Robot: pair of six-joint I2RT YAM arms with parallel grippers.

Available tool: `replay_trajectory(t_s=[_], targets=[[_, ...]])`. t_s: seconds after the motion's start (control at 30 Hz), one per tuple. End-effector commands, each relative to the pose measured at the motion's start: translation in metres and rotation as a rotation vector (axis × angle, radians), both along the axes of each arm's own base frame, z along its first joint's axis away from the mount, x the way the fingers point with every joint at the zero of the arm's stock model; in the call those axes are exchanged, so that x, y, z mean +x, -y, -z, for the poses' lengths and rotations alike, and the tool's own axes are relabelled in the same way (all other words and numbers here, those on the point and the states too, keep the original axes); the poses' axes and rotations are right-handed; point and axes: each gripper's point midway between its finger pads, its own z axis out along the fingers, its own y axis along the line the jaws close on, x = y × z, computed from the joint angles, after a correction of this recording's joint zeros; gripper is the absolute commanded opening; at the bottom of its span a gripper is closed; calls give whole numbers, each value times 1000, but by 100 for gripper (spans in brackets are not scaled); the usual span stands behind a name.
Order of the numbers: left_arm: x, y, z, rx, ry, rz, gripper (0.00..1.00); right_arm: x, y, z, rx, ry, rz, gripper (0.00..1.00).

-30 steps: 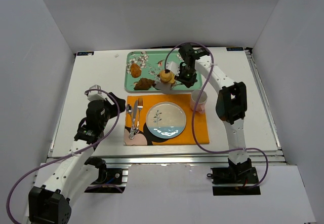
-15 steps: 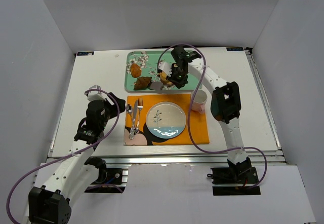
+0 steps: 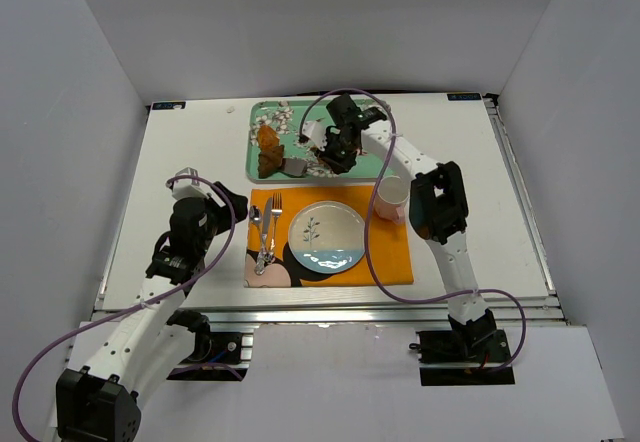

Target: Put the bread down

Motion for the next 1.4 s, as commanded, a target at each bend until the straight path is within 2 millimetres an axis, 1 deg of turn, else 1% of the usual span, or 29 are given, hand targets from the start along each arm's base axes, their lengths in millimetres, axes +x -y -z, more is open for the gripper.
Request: replay_trajectory(t_s=[0.0,0.27,0.47,0.57,0.6,0.73,0.77,0.8,0.87,1.0,1.13,1.17,1.23,1.27,1.37], targets=[[3,-2,-21,-24,44,-20,84,10,-24,-13,102,45,-7,0],[1,-3,-21,-31,40,-24,84,14,-41,-12,172,65,-23,0],[-1,-3,-21,-35,37,-28,84,17,-50,-9,196,80,-40,0],[-1,-3,-21,-40,38,-29,84,17,-52,-4,193,77,-46,0],[-1,-3,-21,-42,38,-29,84,17,-53,0,189,73,-48,0],[-1,-3,-21,-48,39,-32,84,16,-51,6,165,79,-50,0],[-1,-3,-20,-48,37,-34,84,15,-47,11,150,75,-47,0],[-1,-3,-20,-51,39,-33,84,15,-46,9,147,82,-48,0],[-1,-3,-21,-53,41,-33,84,13,-41,14,133,85,-48,0],[0,-2,-19,-55,38,-31,84,14,-37,13,123,104,-49,0],[1,-2,-20,-48,36,-29,84,17,-38,12,127,118,-66,0],[1,-1,-20,-45,34,-27,84,16,-42,13,132,116,-79,0],[1,-2,-21,-45,34,-28,84,20,-44,10,140,125,-77,0],[1,-2,-21,-44,35,-30,84,20,-45,13,142,117,-75,0],[-1,-3,-20,-49,36,-34,84,21,-49,14,155,112,-75,0]])
